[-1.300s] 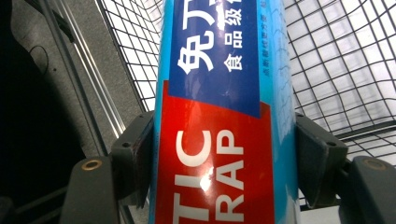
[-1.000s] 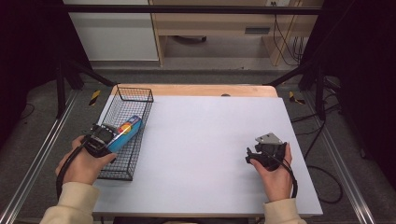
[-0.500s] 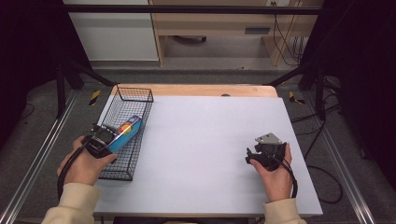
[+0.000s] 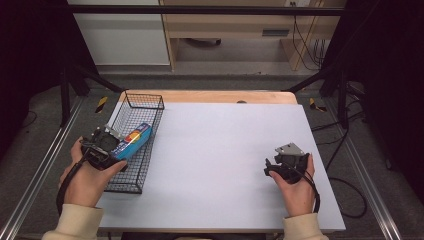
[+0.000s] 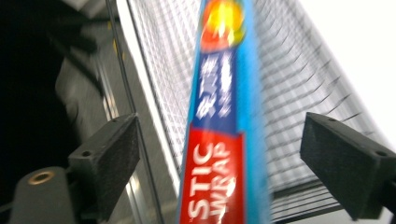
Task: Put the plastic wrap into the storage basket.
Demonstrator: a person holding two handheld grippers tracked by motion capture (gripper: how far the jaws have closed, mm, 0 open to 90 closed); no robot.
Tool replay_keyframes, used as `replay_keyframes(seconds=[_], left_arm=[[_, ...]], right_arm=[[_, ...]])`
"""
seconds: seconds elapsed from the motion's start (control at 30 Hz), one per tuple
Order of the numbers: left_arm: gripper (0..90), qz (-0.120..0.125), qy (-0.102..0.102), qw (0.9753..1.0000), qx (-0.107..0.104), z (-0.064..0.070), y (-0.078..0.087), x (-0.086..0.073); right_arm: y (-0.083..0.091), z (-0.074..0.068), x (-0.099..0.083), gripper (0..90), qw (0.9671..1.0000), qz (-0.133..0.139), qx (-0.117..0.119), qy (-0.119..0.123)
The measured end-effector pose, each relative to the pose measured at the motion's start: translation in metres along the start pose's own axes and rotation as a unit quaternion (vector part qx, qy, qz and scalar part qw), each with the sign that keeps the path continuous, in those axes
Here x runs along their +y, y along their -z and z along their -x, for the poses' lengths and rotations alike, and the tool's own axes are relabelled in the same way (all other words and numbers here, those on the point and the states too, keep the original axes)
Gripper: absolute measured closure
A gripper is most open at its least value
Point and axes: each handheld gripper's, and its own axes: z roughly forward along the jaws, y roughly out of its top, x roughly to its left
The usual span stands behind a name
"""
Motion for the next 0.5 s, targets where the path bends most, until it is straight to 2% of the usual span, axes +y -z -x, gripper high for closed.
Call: replay_keyframes(seconds=[0.03,0.07,0.1,0.13,0.17,0.23,0.3,0.33,0.4,0.47,0.5], left_arm=[[11.3,0.026,-0.002,0.9996,-0.009,0.006,0.007,0.004],[10.6,0.026,-0.002,0.9996,-0.009,0.006,0.007,0.004],[9.6,0.051,-0.007,0.9984,-0.025,0.012,0.012,0.009],[9.5,0.051,-0.007,0.9984,-0.025,0.012,0.012,0.009],[9.5,0.069,-0.007,0.9967,-0.041,0.016,0.012,0.013],[9.5,0.086,-0.014,0.994,-0.065,0.023,0.011,0.02],[9.6,0.098,-0.023,0.9916,-0.081,0.029,0.009,0.026],[9.8,0.105,-0.029,0.9898,-0.091,0.034,0.008,0.031],[10.0,0.117,-0.04,0.9869,-0.103,0.044,0.007,0.038],[10.0,0.13,-0.052,0.9832,-0.117,0.053,0.007,0.045],[9.9,0.137,-0.056,0.9805,-0.129,0.058,0.007,0.049]], right_arm=[[0.001,0.001,0.0,7.6,1.0,0.003,-0.002,0.001],[0.001,0.001,-0.001,7.4,1.0,0.006,-0.004,0.002],[0.002,0.002,-0.001,7.4,1.0,0.007,-0.003,-0.001],[0.002,0.002,-0.001,7.4,1.0,0.007,-0.003,-0.001],[0.003,0.002,-0.001,7.3,0.9999,0.009,0.0,-0.006],[0.003,0.002,-0.001,7.1,0.9998,0.015,0.009,-0.008],[0.005,0.001,-0.002,6.6,0.9996,0.015,0.016,-0.016],[0.005,0.002,-0.002,6.5,0.9996,0.02,0.015,-0.009],[0.008,0.002,-0.003,6.0,0.9994,0.025,0.019,-0.016],[0.01,0.002,-0.003,5.4,0.9992,0.029,0.019,-0.02],[0.011,0.002,-0.004,5.0,0.9992,0.032,0.019,-0.016]])
